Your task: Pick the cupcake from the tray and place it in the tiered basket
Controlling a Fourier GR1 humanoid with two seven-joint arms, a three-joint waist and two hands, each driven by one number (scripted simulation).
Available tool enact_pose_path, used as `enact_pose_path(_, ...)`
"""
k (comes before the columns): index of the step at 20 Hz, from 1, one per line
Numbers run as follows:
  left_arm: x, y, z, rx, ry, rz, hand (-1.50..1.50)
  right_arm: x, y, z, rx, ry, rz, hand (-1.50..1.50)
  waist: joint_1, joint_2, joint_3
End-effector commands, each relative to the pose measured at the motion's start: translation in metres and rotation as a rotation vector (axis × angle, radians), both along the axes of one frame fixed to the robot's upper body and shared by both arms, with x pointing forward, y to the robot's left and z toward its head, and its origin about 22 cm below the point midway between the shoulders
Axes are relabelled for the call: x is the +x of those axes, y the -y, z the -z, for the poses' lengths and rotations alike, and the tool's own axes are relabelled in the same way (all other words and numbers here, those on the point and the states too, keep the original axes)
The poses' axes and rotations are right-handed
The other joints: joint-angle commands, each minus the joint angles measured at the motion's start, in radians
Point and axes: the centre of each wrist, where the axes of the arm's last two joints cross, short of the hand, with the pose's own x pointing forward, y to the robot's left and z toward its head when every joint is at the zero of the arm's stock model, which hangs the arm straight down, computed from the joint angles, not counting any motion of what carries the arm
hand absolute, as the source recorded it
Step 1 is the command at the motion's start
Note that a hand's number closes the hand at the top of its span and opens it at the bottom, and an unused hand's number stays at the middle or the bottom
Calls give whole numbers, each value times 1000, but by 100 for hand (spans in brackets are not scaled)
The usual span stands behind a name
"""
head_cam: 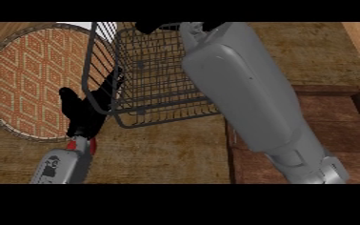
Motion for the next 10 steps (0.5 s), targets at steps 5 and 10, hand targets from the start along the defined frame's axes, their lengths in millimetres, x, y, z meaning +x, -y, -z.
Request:
enact_pose_path(5, 9, 7, -12, -5, 28, 83, 0, 19, -26, 24, 215, 15, -83, -150, 38, 10, -4)
enact_pose_path(10, 3, 6, -4, 3, 12, 74, 0, 29, -32, 35, 250, 105, -155, -150, 30, 9, -3)
